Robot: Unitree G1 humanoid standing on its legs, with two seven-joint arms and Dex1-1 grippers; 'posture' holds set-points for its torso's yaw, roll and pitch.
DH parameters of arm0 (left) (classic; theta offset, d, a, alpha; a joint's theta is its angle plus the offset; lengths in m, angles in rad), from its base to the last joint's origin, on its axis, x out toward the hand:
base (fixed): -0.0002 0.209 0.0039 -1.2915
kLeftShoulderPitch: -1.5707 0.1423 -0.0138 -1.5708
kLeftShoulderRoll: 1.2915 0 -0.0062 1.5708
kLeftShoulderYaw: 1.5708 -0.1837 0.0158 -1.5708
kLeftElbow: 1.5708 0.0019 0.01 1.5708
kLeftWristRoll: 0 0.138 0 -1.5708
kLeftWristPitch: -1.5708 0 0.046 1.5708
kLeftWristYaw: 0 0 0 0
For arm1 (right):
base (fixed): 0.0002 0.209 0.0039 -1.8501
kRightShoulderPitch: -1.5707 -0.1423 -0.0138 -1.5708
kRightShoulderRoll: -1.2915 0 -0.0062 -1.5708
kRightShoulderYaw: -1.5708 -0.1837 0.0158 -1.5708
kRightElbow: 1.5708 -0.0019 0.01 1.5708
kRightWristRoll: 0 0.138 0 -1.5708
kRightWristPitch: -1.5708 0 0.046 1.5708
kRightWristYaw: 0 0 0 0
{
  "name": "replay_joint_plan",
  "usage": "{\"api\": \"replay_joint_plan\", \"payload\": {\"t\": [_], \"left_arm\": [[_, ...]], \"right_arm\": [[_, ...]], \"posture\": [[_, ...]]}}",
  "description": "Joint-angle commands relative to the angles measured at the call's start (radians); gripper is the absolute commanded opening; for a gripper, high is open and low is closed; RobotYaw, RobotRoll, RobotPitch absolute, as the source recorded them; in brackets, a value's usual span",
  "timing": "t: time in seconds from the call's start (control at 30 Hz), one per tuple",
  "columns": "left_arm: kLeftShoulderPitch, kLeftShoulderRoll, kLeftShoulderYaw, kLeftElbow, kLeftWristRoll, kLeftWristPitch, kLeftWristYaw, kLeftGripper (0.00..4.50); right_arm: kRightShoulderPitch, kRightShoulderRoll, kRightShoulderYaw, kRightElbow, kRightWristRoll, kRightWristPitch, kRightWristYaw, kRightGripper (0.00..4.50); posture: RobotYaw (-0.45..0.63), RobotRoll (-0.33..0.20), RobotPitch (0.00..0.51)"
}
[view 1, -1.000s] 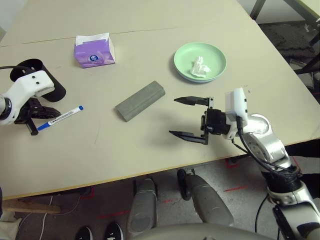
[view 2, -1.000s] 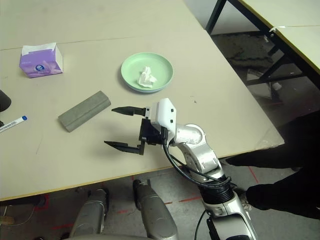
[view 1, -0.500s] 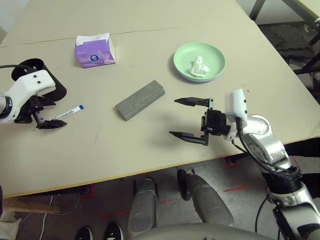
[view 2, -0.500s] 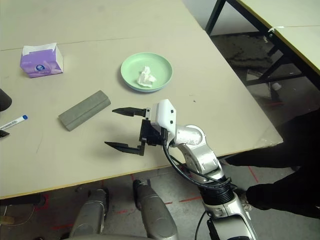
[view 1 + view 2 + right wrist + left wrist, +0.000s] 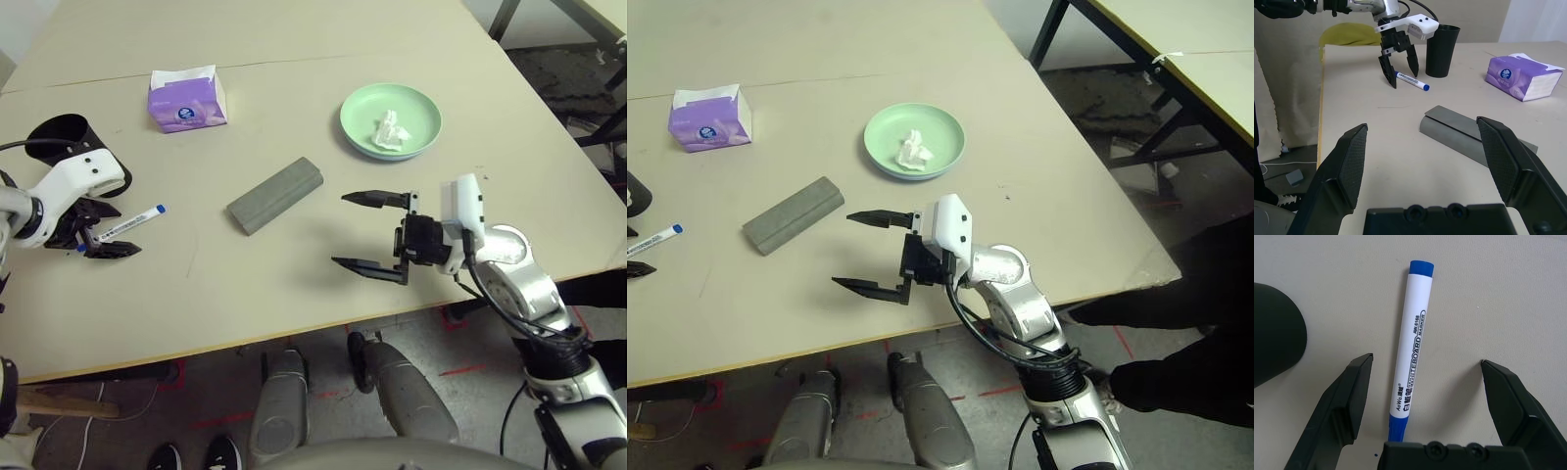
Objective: Organize and tidy the items on the table.
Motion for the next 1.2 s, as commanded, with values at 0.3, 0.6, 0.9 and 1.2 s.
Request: {"api": "replay_joint_plan", "payload": {"t": [0.3,0.6,0.9,1.2], "left_arm": [[-0.002,-0.023,-0.010,0.059,0.017,-0.017,0.012,1.89],[0.017,0.002,0.027,-0.032,-0.042,0.049,-0.054,0.25],[0.007,0.097,0.169,-0.315,-0.270,0.365,-0.195,0.25],[0.006,0.038,0.473,-0.507,-0.580,0.690,-0.070,0.25]], "right_arm": [[-0.005,-0.006,0.002,-0.024,0.001,0.005,-0.004,4.50],[0.010,-0.006,0.009,-0.025,0.000,0.003,-0.003,4.50],[0.017,-0.002,0.008,0.002,-0.005,-0.009,0.001,4.50],[-0.023,0.083,-0.082,0.029,0.008,0.087,-0.205,4.50]], "posture": [[-0.13,0.000,0.246],[-0.12,0.000,0.253],[-0.09,0.000,0.254],[-0.06,0.000,0.256]]}}
